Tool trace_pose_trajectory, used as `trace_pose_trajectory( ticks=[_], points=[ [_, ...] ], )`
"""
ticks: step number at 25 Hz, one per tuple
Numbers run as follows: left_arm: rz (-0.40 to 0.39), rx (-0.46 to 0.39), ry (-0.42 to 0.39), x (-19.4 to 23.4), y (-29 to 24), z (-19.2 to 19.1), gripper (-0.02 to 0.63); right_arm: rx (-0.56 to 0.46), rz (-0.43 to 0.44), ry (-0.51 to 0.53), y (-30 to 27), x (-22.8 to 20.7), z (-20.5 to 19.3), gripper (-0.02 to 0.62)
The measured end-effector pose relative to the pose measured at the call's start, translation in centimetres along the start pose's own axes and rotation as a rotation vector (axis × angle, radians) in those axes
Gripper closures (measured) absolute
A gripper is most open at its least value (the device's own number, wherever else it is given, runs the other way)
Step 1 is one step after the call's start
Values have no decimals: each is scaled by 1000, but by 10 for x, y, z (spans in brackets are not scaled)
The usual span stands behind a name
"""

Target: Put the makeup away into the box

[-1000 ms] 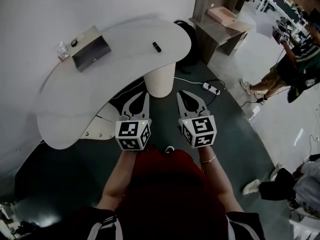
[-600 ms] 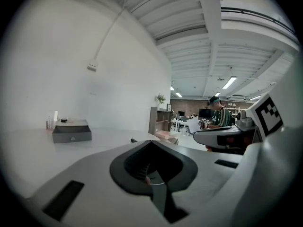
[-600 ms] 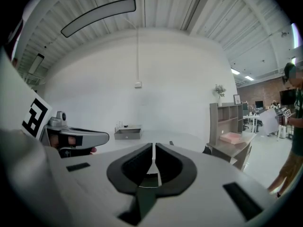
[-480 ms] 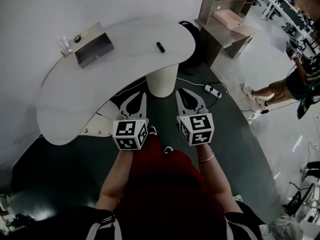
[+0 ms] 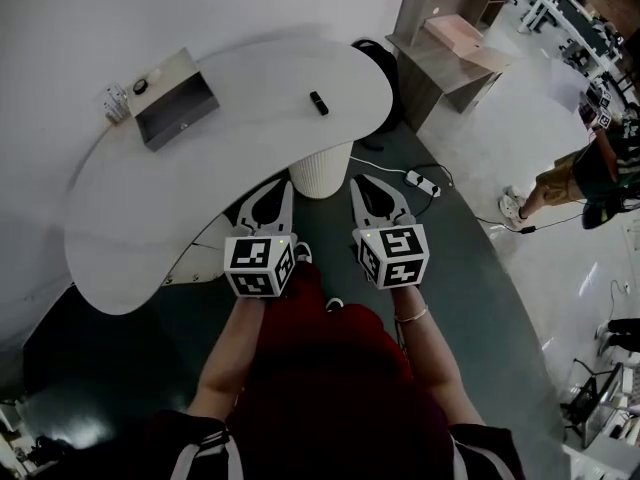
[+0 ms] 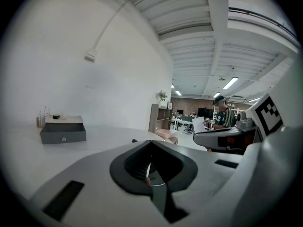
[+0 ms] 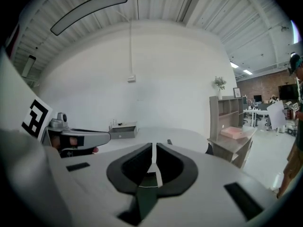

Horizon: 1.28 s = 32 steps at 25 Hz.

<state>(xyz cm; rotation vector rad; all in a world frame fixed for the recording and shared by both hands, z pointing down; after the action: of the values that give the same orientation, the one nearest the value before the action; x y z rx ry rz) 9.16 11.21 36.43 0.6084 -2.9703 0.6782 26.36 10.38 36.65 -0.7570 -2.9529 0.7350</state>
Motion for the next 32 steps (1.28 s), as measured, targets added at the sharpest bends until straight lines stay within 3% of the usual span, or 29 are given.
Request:
trace_pose_trajectory(
  ticks=[7, 16, 32],
  points=[
    [4, 17, 13, 30, -36, 13, 584, 37, 1, 11, -42, -10, 11, 575],
    [19, 36, 46, 68, -74, 25, 584, 84, 22, 8, -94, -20, 27, 525],
    [5, 66, 88, 123, -115, 35, 584, 177, 17, 8, -165, -25, 43, 480]
  ],
)
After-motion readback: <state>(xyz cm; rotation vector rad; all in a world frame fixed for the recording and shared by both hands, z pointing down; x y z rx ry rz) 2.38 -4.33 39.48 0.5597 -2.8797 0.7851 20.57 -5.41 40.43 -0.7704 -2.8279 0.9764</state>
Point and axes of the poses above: the fingertips, and each gripper's own axes: y backward along the fingers, x to its left, z out of its top, the point moved 6 cm from there along y, backward along the fingers, and after that the axes turned 9 degrees about x, right-handed, at the moved point
